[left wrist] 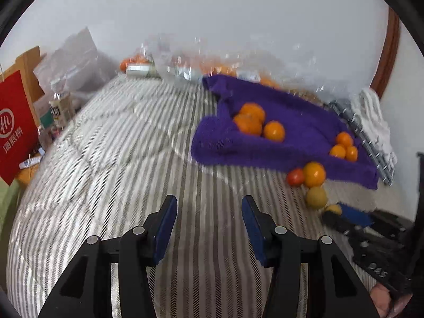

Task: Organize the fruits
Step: 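Withdraw both open tools from the towel, then grasp a yellow-green fruit with the right tool while the left tool grasps a small red fruit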

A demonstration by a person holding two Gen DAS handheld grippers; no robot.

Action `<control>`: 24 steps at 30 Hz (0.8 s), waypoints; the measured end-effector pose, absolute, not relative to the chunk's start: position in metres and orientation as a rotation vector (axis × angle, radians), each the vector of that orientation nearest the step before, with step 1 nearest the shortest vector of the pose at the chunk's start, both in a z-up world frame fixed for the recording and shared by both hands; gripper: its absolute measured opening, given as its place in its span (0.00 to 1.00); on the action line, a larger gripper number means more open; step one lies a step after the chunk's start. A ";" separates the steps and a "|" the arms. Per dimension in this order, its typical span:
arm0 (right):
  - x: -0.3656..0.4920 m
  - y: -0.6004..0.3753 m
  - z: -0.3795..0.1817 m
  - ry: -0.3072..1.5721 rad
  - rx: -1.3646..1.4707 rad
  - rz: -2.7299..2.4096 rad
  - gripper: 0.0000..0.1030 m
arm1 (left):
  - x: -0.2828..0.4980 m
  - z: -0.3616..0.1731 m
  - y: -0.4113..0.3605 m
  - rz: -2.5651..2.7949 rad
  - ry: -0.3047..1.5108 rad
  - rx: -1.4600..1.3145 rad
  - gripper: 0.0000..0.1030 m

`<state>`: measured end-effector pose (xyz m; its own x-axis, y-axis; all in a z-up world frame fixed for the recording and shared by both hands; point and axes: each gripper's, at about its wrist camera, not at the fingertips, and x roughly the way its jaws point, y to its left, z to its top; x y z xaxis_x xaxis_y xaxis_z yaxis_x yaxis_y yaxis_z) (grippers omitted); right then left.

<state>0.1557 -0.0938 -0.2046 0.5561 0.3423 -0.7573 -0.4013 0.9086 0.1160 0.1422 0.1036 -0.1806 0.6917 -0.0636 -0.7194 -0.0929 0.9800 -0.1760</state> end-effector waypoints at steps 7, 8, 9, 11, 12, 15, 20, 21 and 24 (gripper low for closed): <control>0.157 -0.111 -0.200 0.855 -0.129 0.363 0.26 | 0.143 -0.187 0.109 0.014 0.838 -0.225 0.47; 0.158 -0.119 -0.200 0.854 -0.139 0.348 0.26 | 0.144 -0.187 0.107 0.015 0.841 -0.217 0.48; 0.159 -0.129 -0.201 0.854 -0.141 0.325 0.26 | 0.144 -0.187 0.105 0.012 0.844 -0.208 0.50; 0.162 -0.148 -0.204 0.860 -0.134 0.269 0.26 | 0.145 -0.187 0.104 0.006 0.847 -0.199 0.53; 0.163 -0.158 -0.206 0.869 -0.125 0.249 0.26 | 0.145 -0.186 0.104 0.006 0.847 -0.199 0.53; 0.168 -0.190 -0.206 0.884 -0.062 0.222 0.26 | 0.144 -0.187 0.105 -0.003 0.841 -0.220 0.53; 0.172 -0.222 -0.207 0.863 -0.028 0.159 0.26 | 0.144 -0.187 0.106 -0.003 0.841 -0.219 0.53; 0.171 -0.226 -0.206 0.855 0.000 0.173 0.26 | 0.144 -0.187 0.105 0.001 0.843 -0.209 0.53; 0.168 -0.234 -0.202 0.821 0.046 0.181 0.26 | 0.145 -0.187 0.103 -0.001 0.849 -0.188 0.55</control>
<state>0.1676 -0.2340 -0.2024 0.6671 0.1783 -0.7233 -0.1430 0.9835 0.1105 0.1451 0.1030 -0.1874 0.6615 -0.0754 -0.7461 -0.0741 0.9835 -0.1651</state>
